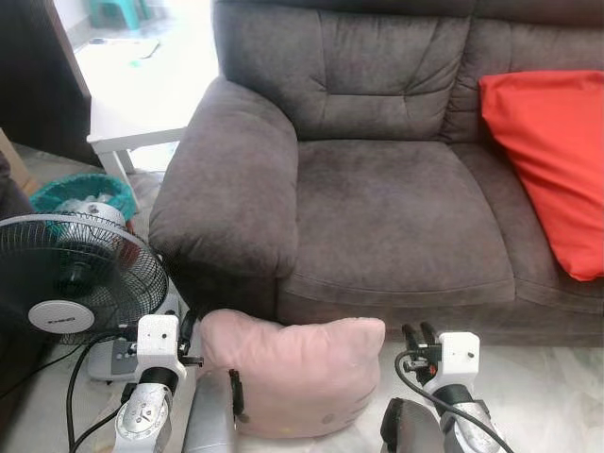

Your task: Move the pillow to the sofa from floor

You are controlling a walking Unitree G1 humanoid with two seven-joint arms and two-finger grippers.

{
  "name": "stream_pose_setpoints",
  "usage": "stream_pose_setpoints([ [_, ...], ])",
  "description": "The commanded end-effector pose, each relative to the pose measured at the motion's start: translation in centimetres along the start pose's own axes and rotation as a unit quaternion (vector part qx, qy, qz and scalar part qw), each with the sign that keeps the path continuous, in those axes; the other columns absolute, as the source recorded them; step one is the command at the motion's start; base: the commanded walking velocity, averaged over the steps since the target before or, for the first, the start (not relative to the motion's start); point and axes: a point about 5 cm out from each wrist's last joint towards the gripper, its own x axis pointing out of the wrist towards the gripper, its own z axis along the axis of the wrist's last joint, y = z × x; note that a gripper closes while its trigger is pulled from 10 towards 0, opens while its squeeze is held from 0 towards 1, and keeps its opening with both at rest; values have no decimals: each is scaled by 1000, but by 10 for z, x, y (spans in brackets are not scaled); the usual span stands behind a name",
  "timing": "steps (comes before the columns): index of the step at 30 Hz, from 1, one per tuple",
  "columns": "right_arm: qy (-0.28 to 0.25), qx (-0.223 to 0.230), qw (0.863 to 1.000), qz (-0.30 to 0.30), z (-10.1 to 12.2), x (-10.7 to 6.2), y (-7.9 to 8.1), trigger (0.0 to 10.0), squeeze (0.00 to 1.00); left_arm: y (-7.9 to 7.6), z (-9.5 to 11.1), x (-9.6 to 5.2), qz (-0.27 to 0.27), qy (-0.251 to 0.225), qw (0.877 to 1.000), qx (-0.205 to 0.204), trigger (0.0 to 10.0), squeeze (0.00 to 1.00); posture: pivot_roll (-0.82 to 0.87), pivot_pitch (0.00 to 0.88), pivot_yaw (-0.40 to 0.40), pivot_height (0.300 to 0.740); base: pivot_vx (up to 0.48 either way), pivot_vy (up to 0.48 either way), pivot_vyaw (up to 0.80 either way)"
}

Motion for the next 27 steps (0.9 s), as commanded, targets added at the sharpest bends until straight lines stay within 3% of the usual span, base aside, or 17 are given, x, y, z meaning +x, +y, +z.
stream_pose_setpoints([
  [1, -5, -7, 1000, 4, 2, 1, 1, 10000, 0, 0, 1, 0, -4, 0, 1000, 5, 10000, 0, 106, 57, -62, 522, 0, 0, 800],
  [9, -10, 1, 1000, 5, 6, 2, 4, 10000, 0, 0, 2, 0, -6, -2, 1000, 7, 10000, 0, 108, 58, -61, 522, 0, 0, 800],
  [27, -2, 7, 1000, 7, 4, 2, 6, 10000, 0, -14, 5, 3, -63, 4, 998, 12, 10000, 0, 111, 58, -59, 522, 0, 0, 0],
])
